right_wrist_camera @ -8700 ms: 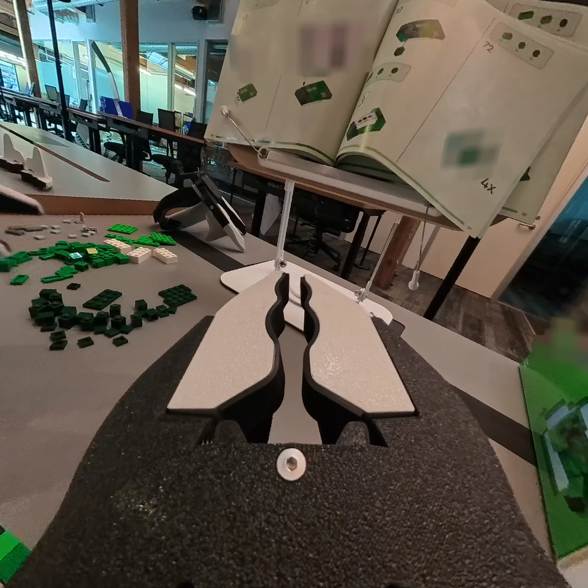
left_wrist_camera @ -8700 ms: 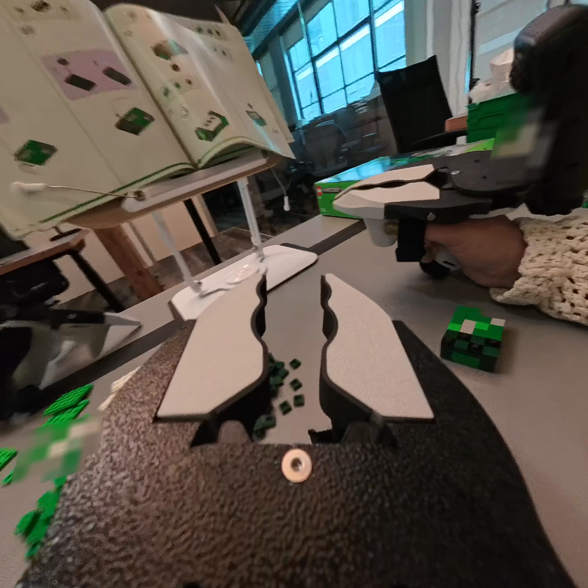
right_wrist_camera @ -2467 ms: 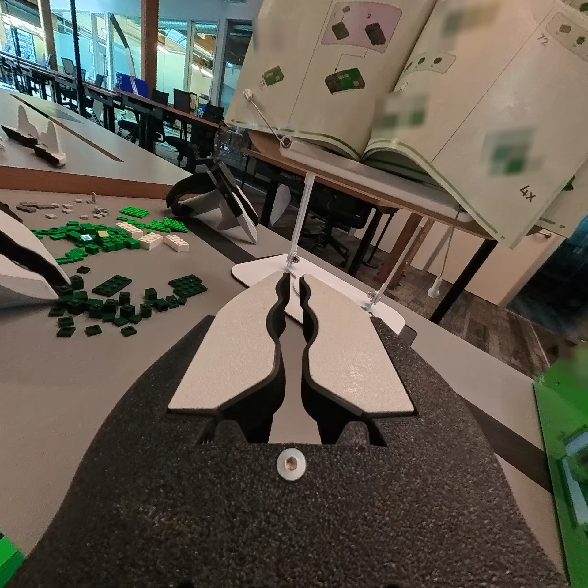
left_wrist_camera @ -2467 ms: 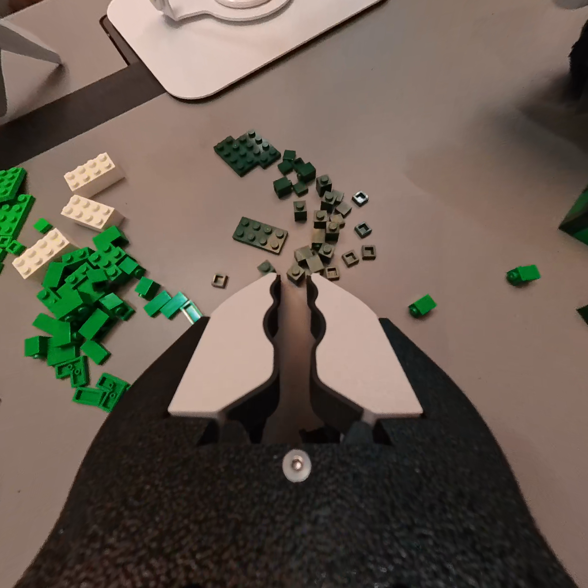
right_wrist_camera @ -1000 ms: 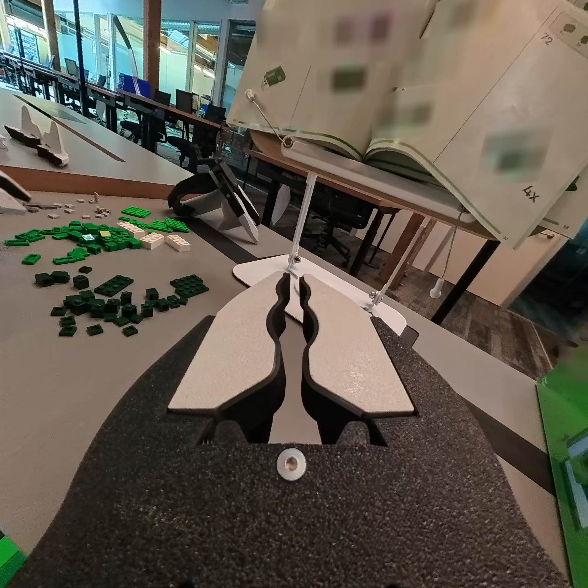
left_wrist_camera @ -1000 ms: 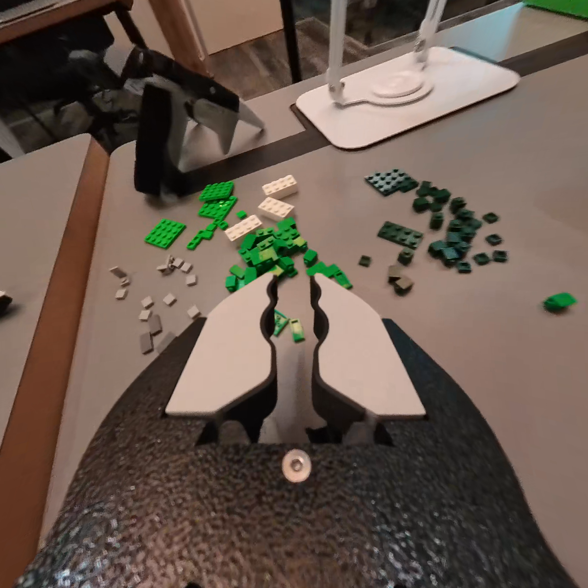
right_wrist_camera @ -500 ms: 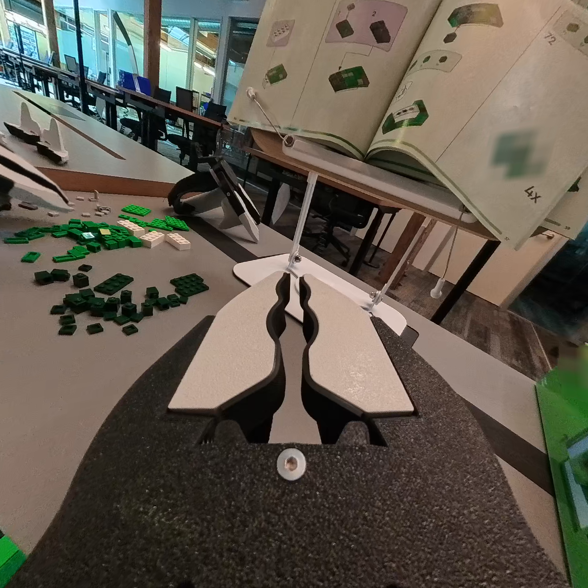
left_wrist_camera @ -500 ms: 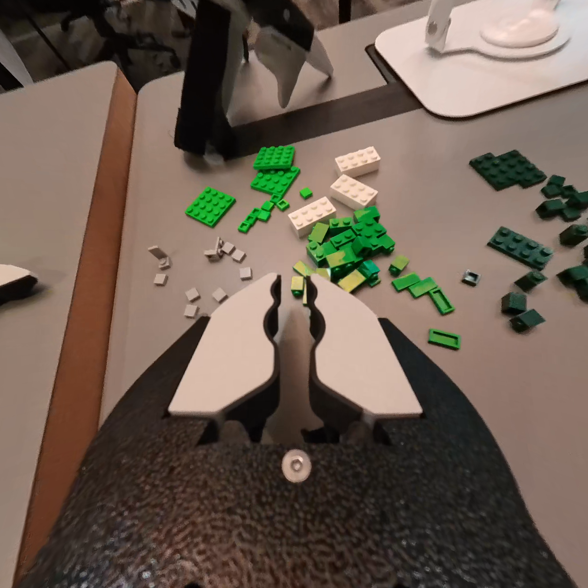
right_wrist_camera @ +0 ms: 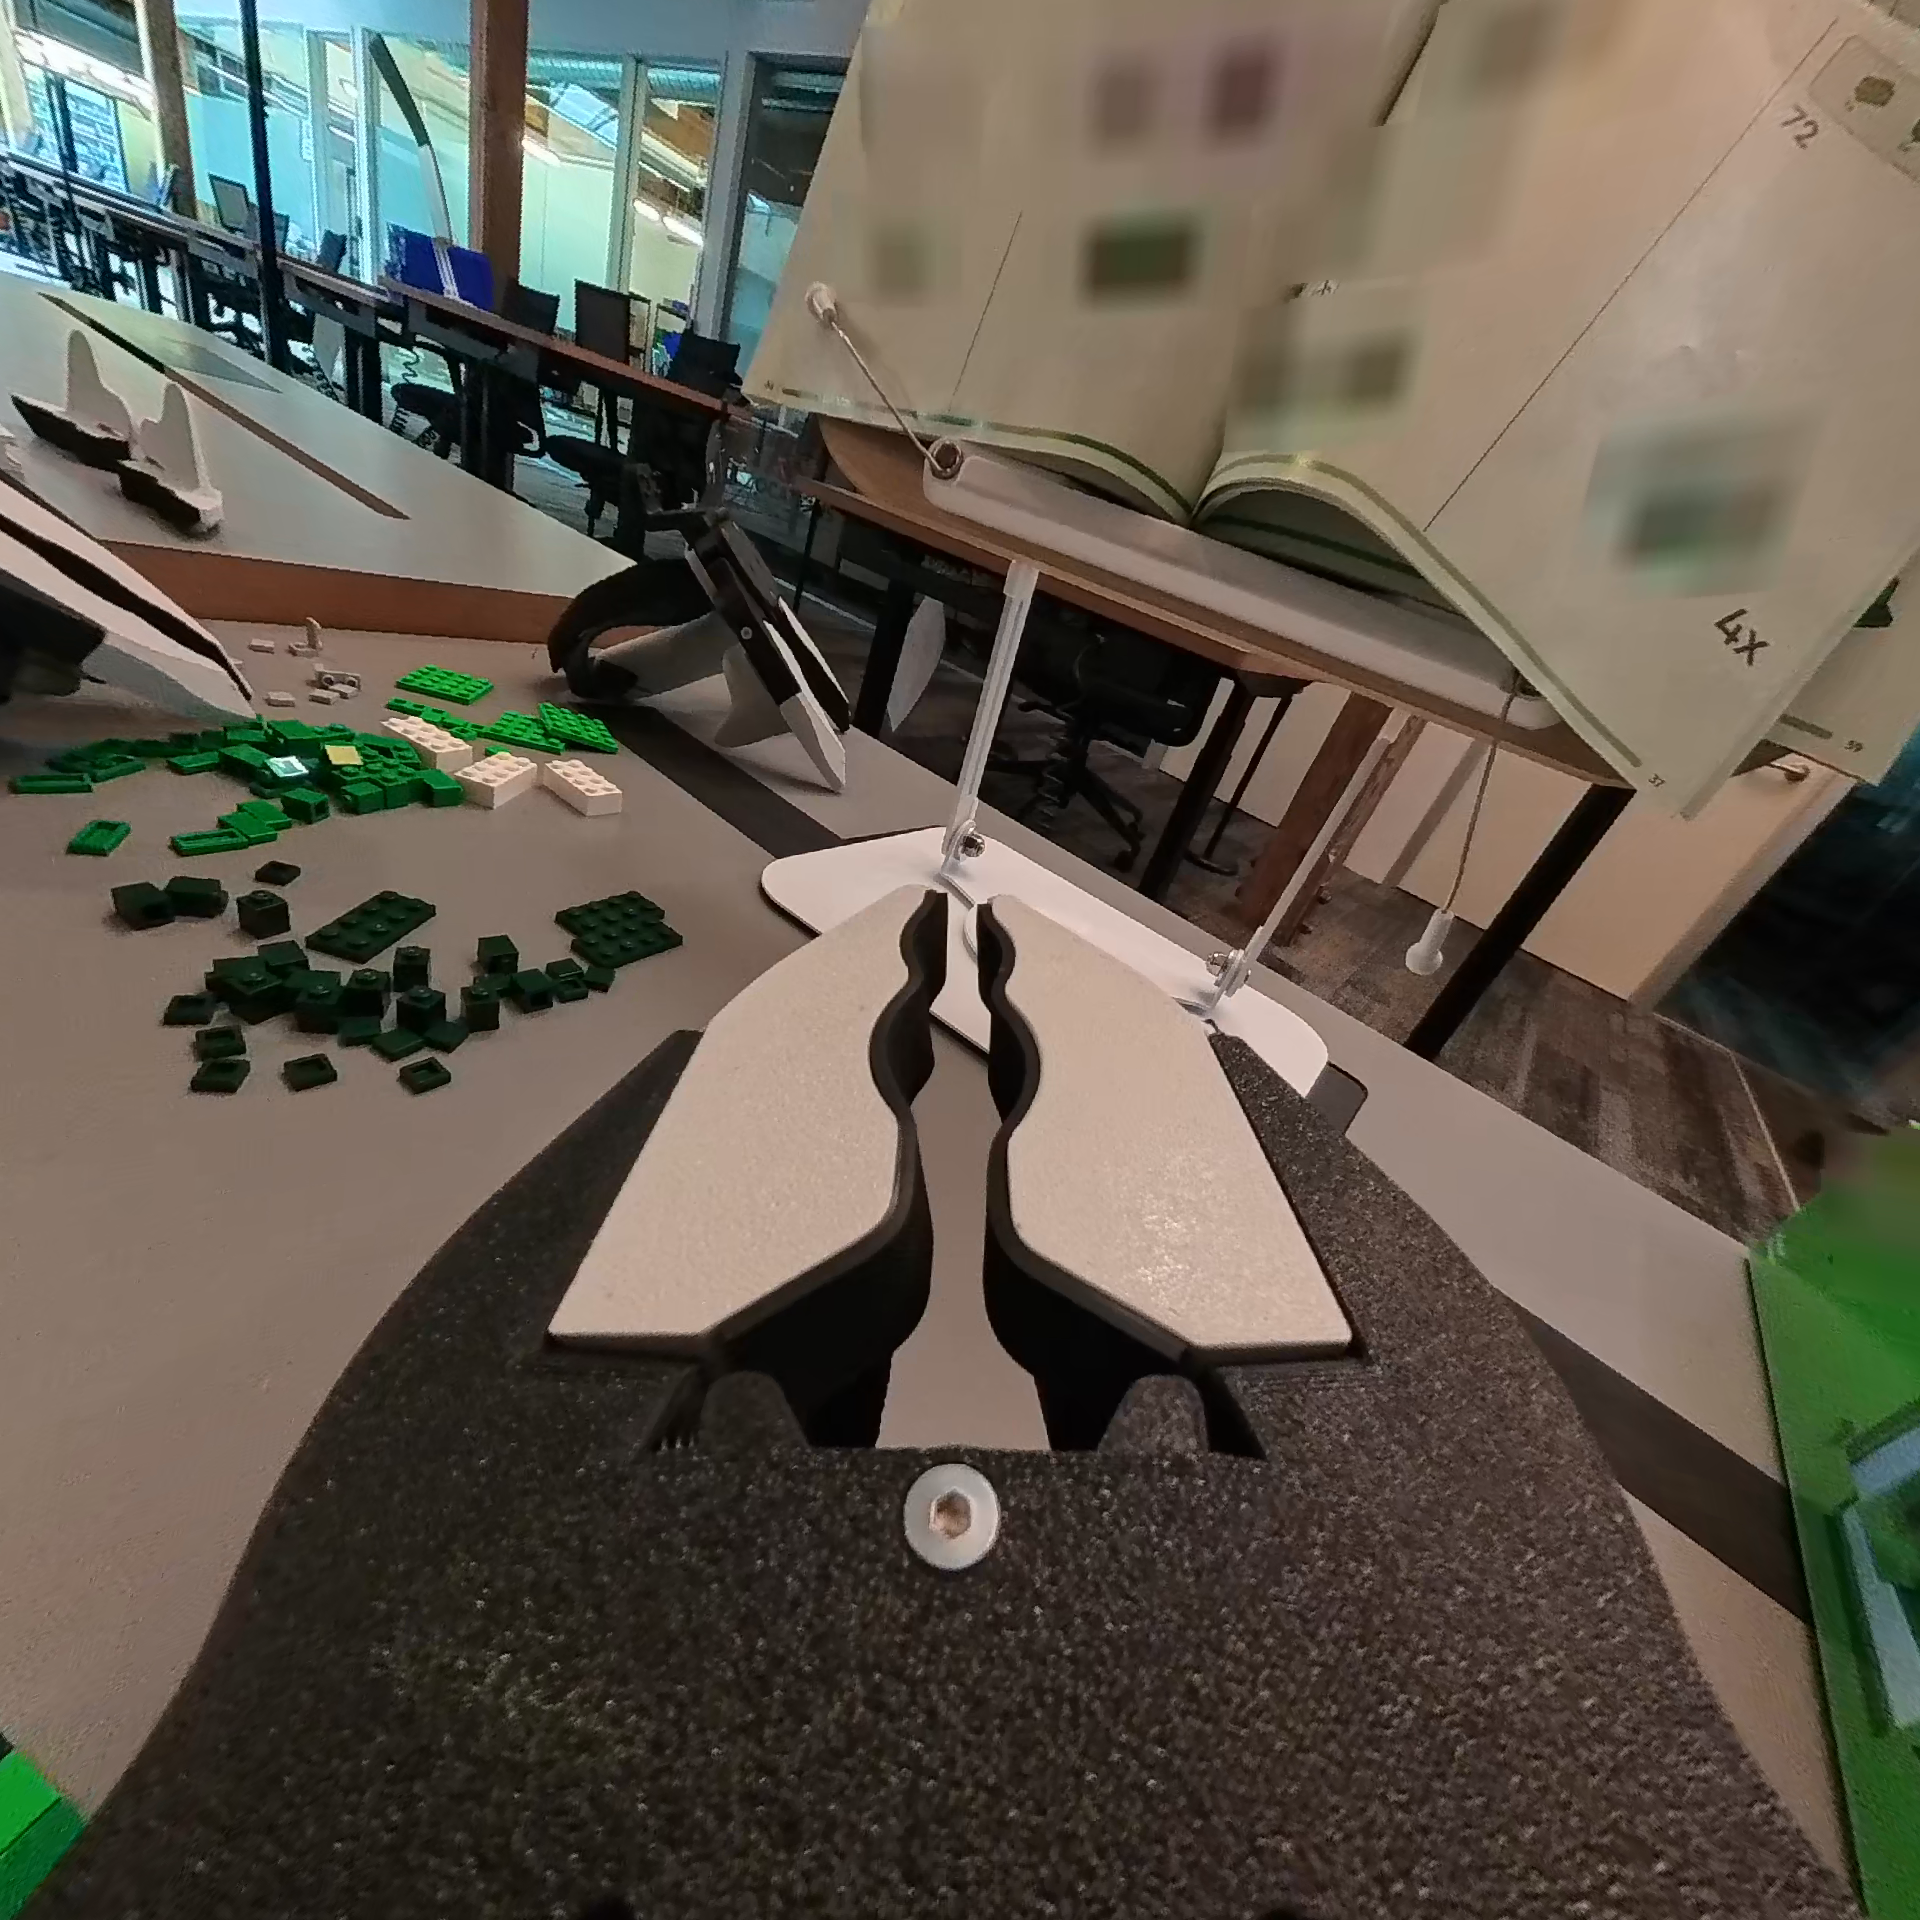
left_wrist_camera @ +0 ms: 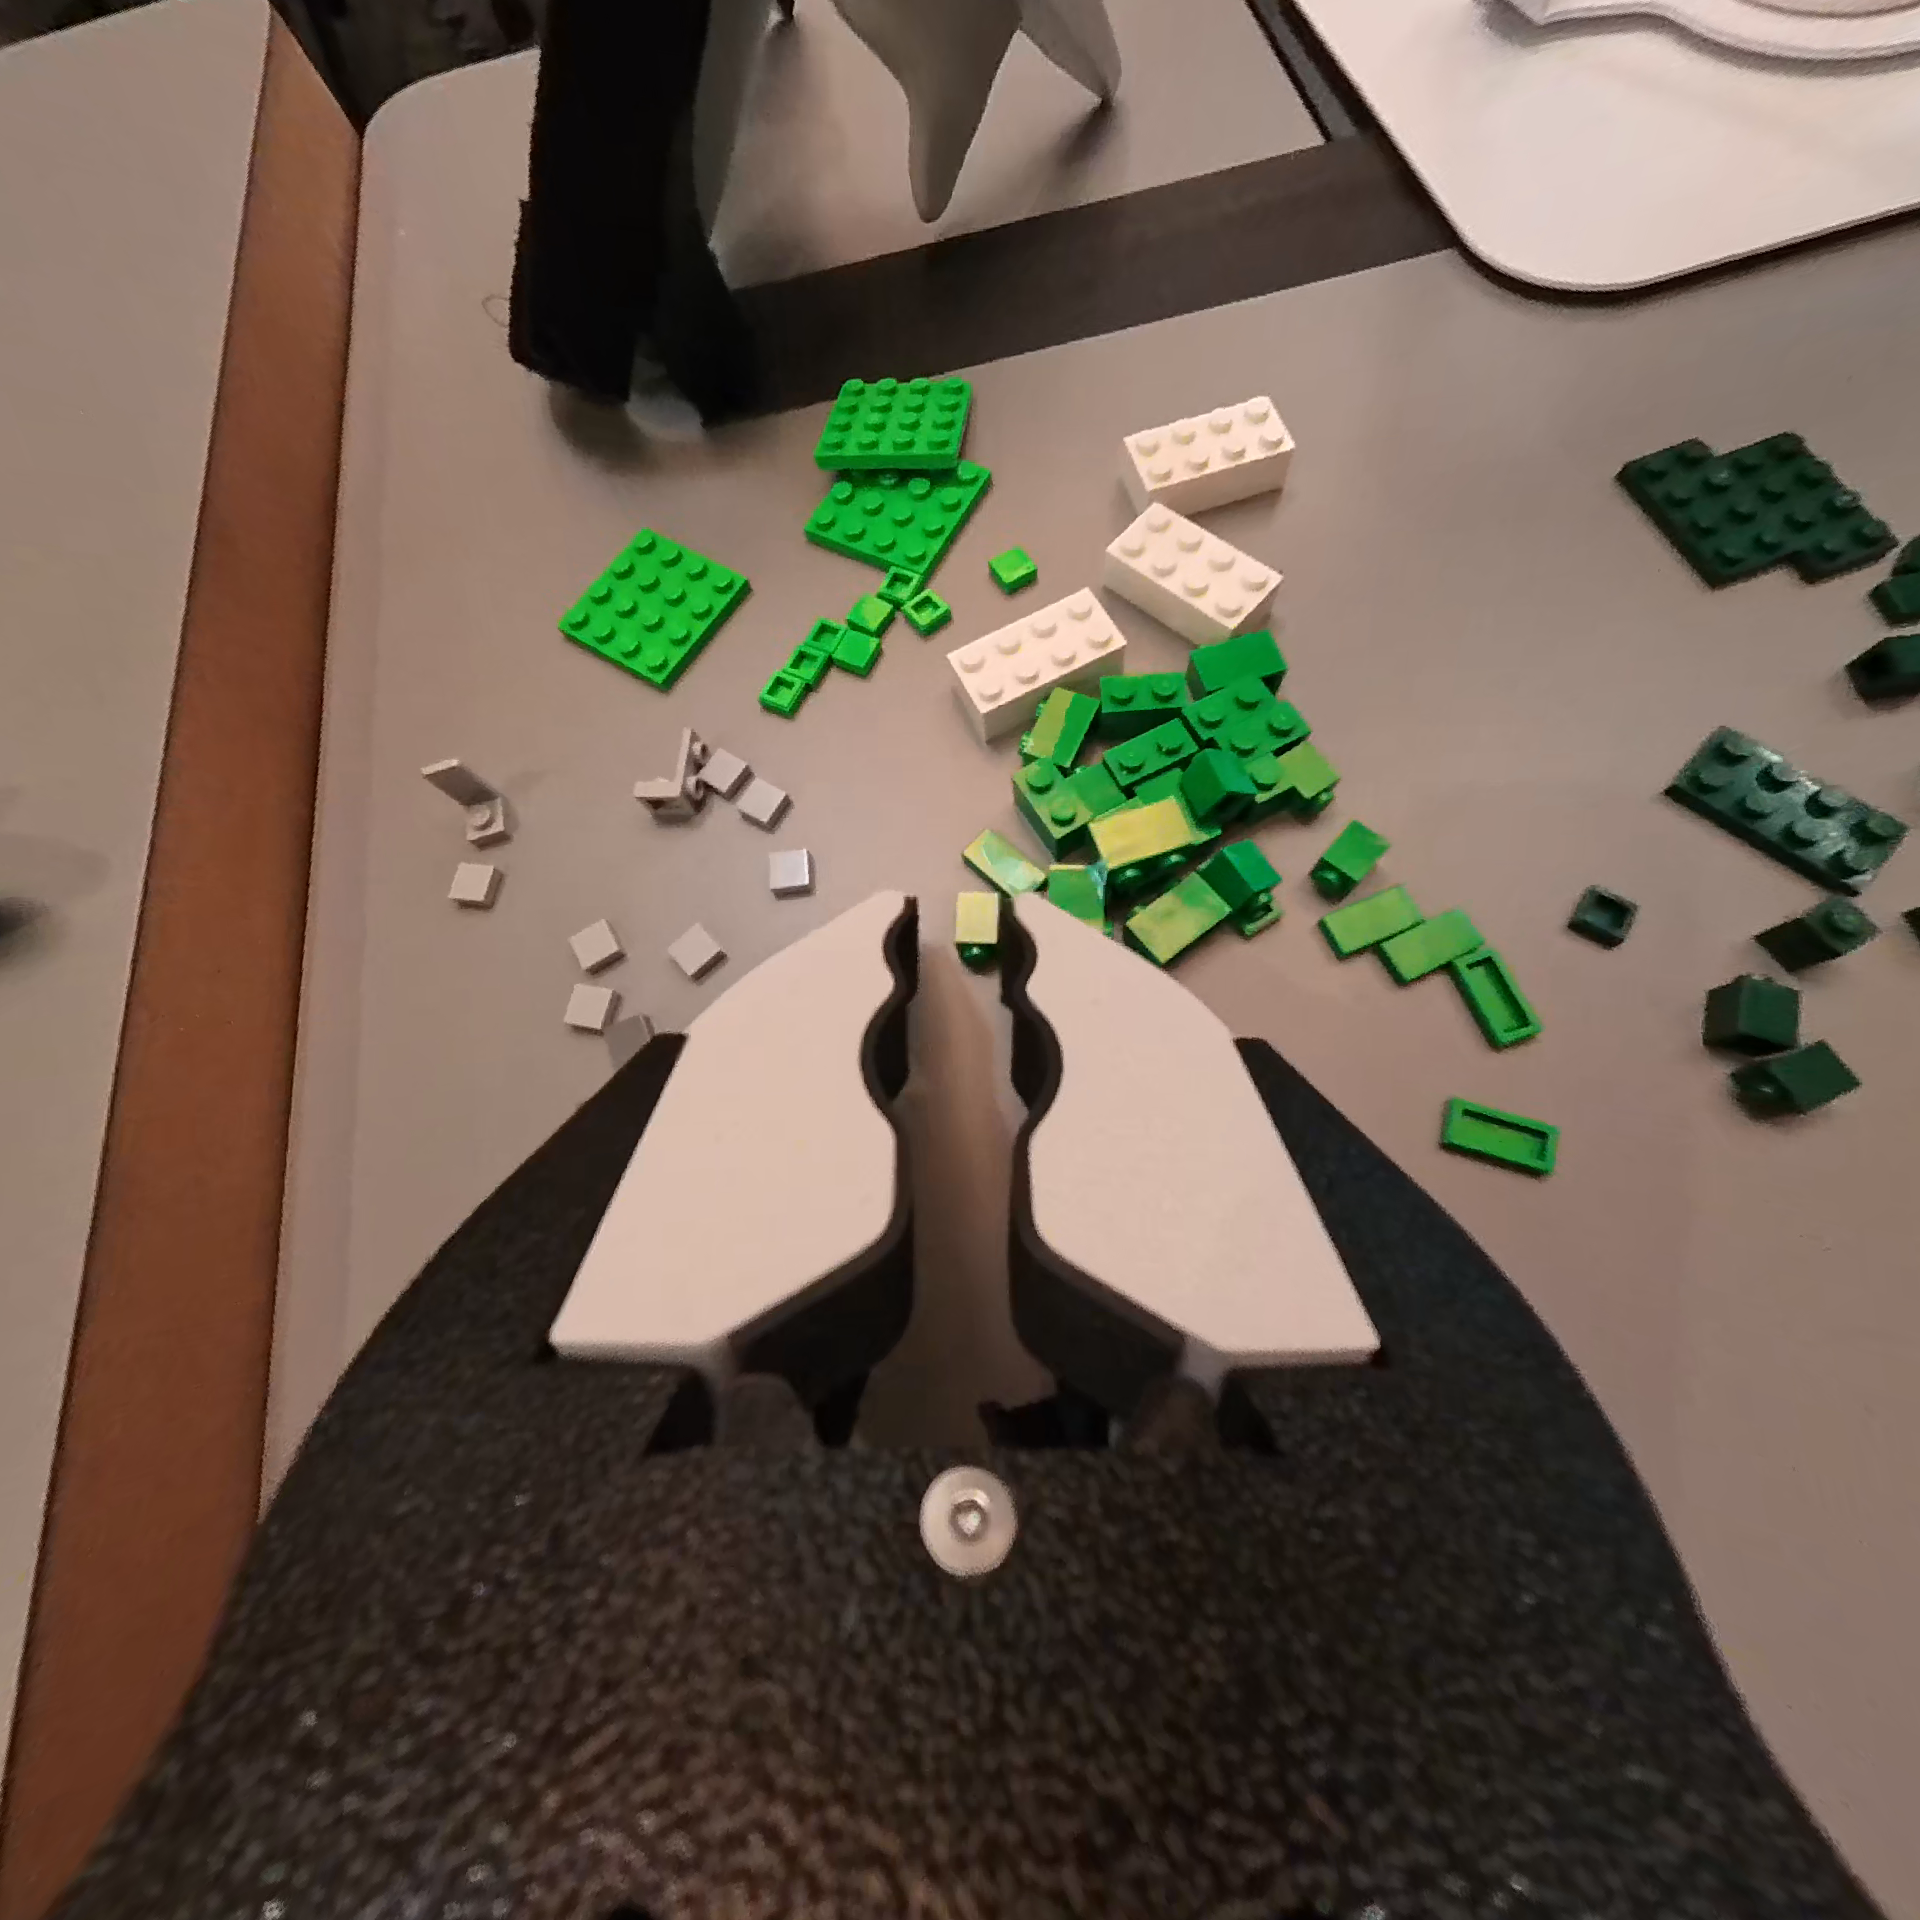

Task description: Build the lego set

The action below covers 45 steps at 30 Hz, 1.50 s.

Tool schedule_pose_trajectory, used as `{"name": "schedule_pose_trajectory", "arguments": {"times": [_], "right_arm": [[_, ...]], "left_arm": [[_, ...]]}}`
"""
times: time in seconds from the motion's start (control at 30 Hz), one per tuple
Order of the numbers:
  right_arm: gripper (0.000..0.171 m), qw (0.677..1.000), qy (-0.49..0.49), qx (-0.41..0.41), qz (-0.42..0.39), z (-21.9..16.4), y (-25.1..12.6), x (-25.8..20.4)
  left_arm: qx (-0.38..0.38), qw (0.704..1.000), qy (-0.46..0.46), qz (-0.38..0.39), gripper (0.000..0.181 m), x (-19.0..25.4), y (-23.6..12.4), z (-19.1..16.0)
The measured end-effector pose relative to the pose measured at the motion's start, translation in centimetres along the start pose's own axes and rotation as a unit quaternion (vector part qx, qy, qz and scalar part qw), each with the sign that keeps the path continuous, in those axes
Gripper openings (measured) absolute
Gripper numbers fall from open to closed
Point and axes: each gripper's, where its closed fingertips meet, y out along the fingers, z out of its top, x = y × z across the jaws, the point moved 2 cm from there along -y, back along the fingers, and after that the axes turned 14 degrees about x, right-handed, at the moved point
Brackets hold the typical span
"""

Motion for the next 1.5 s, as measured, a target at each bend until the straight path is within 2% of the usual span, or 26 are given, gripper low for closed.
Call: {"name": "schedule_pose_trajectory", "arguments": {"times": [0.07,0.2,0.33,0.4,0.5,0.57,0.6,0.67,0.73,0.8,0.93,1.03,1.1,1.23,1.33,1.5], "right_arm": [[0.005,1.0,0.0,0.0,0.0,0.0,0.0,0.0],[0.005,1.0,0.002,0.001,-0.001,0.0,0.0,0.0],[0.005,1.0,0.002,0.001,0.0,0.0,0.0,0.0],[0.005,1.0,0.002,0.0,0.0,0.0,0.0,0.0],[0.005,1.0,0.001,0.002,0.0,0.0,0.0,0.0],[0.005,1.0,0.003,0.002,-0.001,0.1,0.0,0.0],[0.005,1.0,0.004,0.002,-0.001,0.1,0.0,0.1],[0.005,1.0,0.004,0.003,-0.002,0.1,0.0,0.1],[0.005,1.0,0.004,0.001,-0.001,0.0,0.0,0.1],[0.005,1.0,0.002,0.001,0.0,0.0,0.1,0.0],[0.005,1.0,0.001,0.002,0.0,0.1,0.0,0.0],[0.005,1.0,0.005,0.003,-0.001,0.1,0.0,0.0],[0.005,1.0,0.004,0.002,0.0,0.0,0.1,0.0],[0.005,1.0,0.0,0.0,0.002,0.0,0.1,-0.1],[0.005,1.0,0.001,0.001,0.002,0.0,0.1,-0.1],[0.005,1.0,0.002,0.001,0.001,0.0,0.1,-0.1]], "left_arm": [[-0.008,1.0,0.002,-0.004,0.008,0.1,0.1,-0.2],[0.008,1.0,0.025,0.01,0.007,-0.1,-0.1,0.2],[0.134,0.983,0.12,0.032,0.007,0.8,-2.3,3.5],[0.167,0.966,0.19,0.043,0.007,2.1,-3.4,4.2],[0.152,0.954,0.253,0.048,0.007,3.3,-3.3,3.9],[0.159,0.957,0.24,0.034,0.007,3.7,-3.2,4.0],[0.175,0.958,0.228,0.01,0.007,4.3,-3.4,4.3],[0.237,0.942,0.217,-0.09,0.007,7.3,-4.5,5.4],[0.294,0.904,0.233,-0.203,0.007,11.7,-6.1,6.2],[0.313,0.876,0.242,-0.277,0.007,16.2,-7.2,6.6],[0.272,0.81,0.312,-0.415,0.007,25.1,-9.4,4.3],[0.221,0.776,0.365,-0.464,0.007,27.7,-9.9,1.5],[0.191,0.772,0.378,-0.474,0.007,27.7,-9.7,0.6],[0.195,0.779,0.346,-0.485,0.007,27.1,-9.7,1.0],[0.176,0.787,0.33,-0.49,0.019,26.9,-9.4,0.7],[0.134,0.781,0.34,-0.506,0.023,27.2,-9.1,-0.8]]}}
